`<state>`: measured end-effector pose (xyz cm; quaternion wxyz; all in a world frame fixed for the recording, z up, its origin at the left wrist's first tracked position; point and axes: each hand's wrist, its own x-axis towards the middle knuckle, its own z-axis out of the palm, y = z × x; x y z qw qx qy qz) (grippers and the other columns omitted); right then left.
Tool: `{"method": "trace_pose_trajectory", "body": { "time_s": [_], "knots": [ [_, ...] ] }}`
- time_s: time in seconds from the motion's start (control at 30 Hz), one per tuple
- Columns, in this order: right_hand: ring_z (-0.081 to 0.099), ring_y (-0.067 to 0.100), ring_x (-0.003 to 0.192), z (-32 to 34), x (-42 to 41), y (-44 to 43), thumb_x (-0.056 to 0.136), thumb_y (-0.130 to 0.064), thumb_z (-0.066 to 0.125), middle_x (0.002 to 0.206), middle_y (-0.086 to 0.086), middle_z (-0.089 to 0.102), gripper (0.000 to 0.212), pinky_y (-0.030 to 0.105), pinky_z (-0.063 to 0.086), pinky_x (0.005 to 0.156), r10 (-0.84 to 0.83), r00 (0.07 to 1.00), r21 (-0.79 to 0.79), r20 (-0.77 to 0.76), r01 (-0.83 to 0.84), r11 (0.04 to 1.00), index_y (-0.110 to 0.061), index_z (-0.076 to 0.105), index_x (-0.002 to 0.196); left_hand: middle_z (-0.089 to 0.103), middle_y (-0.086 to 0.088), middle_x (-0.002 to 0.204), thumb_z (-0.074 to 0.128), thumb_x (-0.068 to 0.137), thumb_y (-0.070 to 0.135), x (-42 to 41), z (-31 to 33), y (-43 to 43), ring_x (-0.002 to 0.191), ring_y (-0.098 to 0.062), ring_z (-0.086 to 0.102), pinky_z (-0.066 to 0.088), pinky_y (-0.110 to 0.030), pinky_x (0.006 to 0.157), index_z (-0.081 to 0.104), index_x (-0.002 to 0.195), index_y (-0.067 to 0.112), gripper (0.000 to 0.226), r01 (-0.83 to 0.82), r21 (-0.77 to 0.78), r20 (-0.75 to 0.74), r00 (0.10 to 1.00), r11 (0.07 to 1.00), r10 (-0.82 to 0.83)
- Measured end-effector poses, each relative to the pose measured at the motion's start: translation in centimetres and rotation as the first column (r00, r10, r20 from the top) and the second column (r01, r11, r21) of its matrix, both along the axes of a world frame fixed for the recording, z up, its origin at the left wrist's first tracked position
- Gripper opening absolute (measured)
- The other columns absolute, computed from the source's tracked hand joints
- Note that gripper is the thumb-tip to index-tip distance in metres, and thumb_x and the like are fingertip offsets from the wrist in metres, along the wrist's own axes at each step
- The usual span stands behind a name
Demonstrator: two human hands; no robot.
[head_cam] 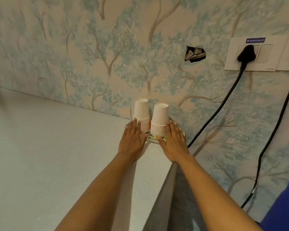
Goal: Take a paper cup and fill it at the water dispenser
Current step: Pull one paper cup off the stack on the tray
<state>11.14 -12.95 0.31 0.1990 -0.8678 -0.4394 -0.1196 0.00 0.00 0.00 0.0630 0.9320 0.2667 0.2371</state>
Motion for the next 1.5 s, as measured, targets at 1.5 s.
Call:
{"method": "trace_pose_trajectory", "body": {
  "time_s": [1.5],
  "knots": [
    [0.041, 0.03, 0.127, 12.6, 0.4, 9.2, 0.092, -0.05, 0.043, 0.136, 0.012, 0.05, 0.057, 0.04, 0.033, 0.103, -0.055, 0.991, 0.107, 0.121, 0.042, 0.993, -0.01, 0.047, 0.133, 0.043, -0.007, 0.144, 0.061, 0.076, 0.055, 2.8, 0.8, 3.8, 0.131, -0.025, 0.04, 0.038, -0.041, 0.105, 0.036, 0.138, 0.018, 0.076, 0.018, -0.379, 0.435, 0.886, 0.925, 0.161]
  ]
}}
